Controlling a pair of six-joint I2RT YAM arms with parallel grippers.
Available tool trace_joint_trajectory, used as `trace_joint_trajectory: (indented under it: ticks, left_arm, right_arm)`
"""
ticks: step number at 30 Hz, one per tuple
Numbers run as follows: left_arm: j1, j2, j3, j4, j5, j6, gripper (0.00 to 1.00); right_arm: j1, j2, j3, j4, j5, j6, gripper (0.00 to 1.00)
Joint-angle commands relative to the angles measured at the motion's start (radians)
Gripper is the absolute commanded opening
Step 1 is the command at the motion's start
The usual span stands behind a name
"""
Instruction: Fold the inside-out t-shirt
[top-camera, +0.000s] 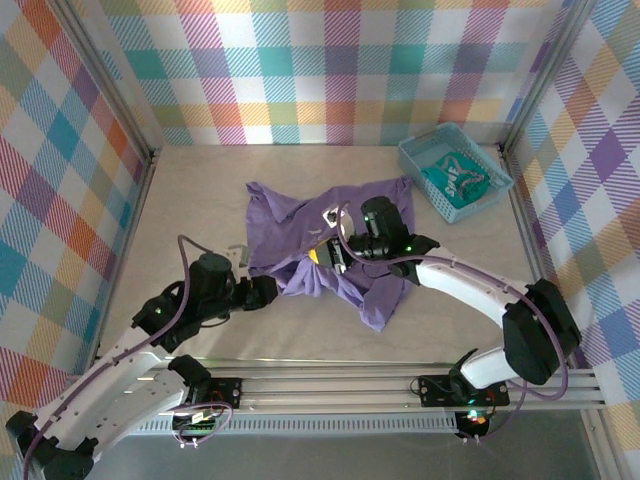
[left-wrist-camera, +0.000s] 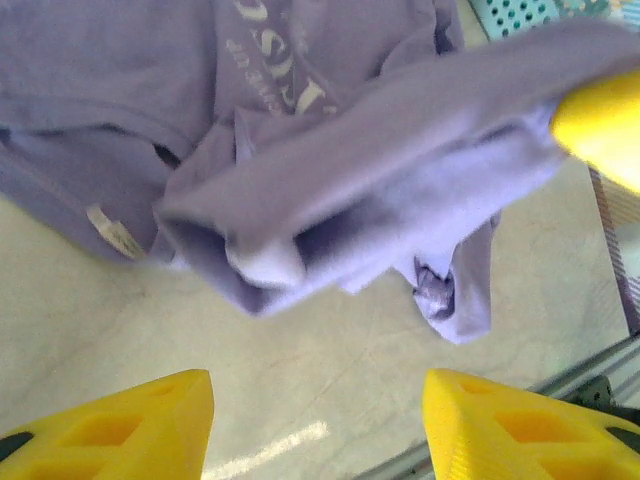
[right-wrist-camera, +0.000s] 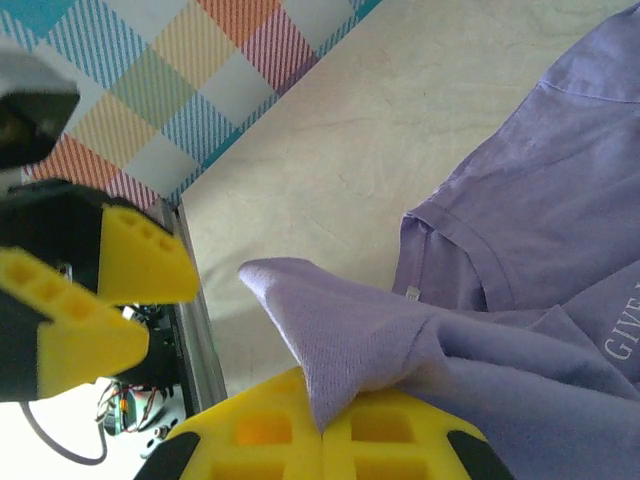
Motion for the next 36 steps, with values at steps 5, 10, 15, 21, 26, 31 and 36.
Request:
trace_joint_trajectory:
  ticks: [5,10,15,21,26,31,36]
  left_arm:
    - [-0.038,0.099,-0.059,0.203,0.026,-0.038,0.57]
    - [-0.034,0.195,-0.014,0.263,-0.048,-0.007,0.54]
    - [-0.014,0.290,0.026,0.267,-0.087,0.018,0.52]
    - [0.018,0.351,0.055,0.284,-0.101,0.046,0.43]
    - [0.039,0.392,0.064,0.338,-0.087,0.062,0.32]
    - [0.063,0.414,0.076,0.351,-0.075,0.079,0.22]
    - [0.078,0.367,0.076,0.358,-0.011,0.105,0.02]
  right_arm:
    - [-0.005,0.009,0.028,0.023,-0.002,0.042,0.00]
    - [-0.005,-0.007,0.014,0.017,0.002,0.036,0.00]
    - [-0.005,-0.012,0.006,0.017,0.001,0.030,0.00]
    - [-0.005,-0.023,-0.006,0.014,0.004,0.026,0.00]
    - [-0.006,-0.051,-0.026,0.014,0.024,0.016,0.00]
    - [-0.006,-0.066,-0.028,0.001,0.027,0.007,0.00]
    - [-0.006,-0.079,-0.037,-0.016,0.057,-0.012,0.00]
